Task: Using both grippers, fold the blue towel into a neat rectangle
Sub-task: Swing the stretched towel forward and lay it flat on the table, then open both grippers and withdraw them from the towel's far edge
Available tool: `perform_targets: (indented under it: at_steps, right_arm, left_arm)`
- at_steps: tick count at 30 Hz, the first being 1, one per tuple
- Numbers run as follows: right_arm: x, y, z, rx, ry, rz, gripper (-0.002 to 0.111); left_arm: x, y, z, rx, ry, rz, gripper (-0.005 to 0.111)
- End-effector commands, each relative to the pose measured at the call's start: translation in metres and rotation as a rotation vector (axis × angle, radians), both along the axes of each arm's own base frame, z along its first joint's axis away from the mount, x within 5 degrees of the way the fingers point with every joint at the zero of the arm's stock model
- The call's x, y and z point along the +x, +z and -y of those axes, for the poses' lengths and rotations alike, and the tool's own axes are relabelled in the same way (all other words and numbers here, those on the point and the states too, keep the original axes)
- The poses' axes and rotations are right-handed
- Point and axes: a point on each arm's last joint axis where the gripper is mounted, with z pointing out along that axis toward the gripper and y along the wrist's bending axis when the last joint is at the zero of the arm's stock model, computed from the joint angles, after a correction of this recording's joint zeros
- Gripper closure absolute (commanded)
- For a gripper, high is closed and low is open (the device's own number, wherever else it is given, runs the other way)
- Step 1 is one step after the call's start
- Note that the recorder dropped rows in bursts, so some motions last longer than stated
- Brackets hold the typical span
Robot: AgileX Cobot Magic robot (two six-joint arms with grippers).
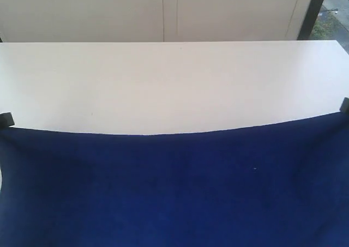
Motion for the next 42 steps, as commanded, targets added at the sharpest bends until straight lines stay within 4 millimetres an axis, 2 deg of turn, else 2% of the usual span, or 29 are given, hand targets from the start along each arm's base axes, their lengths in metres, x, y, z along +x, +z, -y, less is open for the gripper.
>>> perform_targets:
  at_steps: [1,3,5,6,10,12,21,29,38,40,42]
  right_arm:
    - [0.028,-0.02,0.009,0.012,-0.008,0.001,0.108]
    - [0.042,-0.03,0.012,0.011,-0.003,-0.029,0.108]
    - [0.061,-0.041,0.018,0.017,-0.002,-0.049,0.108]
    - [0.074,-0.045,0.021,0.013,0.001,-0.052,0.108]
    - [0.101,-0.052,0.028,-0.007,0.013,-0.061,0.108]
    - [0.124,-0.062,0.035,-0.004,0.013,-0.07,0.108]
    - [0.18,-0.085,0.05,0.001,0.013,-0.093,0.108]
    - [0.197,-0.096,0.055,0.001,0.013,-0.096,0.108]
    - [0.202,-0.098,0.056,-0.014,0.024,-0.109,0.108]
    - [0.202,-0.098,0.056,-0.014,0.024,-0.109,0.104]
    - [0.202,-0.098,0.056,-0.014,0.024,-0.109,0.095]
  left_arm:
    - [0.029,-0.007,0.0,-0.006,0.022,-0.009,0.107]
    - [0.043,-0.009,0.001,0.012,0.003,-0.02,0.107]
    - [0.068,-0.014,0.003,0.005,0.012,-0.019,0.107]
    - [0.085,-0.019,0.004,0.007,0.014,-0.019,0.107]
    - [0.112,-0.031,0.005,0.009,0.014,-0.044,0.107]
    - [0.138,-0.044,0.007,0.01,0.014,-0.06,0.107]
    - [0.193,-0.07,0.01,0.01,0.014,-0.054,0.107]
    - [0.219,-0.076,0.012,0.006,0.012,-0.042,0.107]
    - [0.225,-0.077,0.013,0.002,0.007,-0.069,0.107]
    - [0.224,-0.078,0.013,0.005,0.003,-0.082,0.105]
    - [0.224,-0.078,0.014,0.004,0.002,-0.091,0.095]
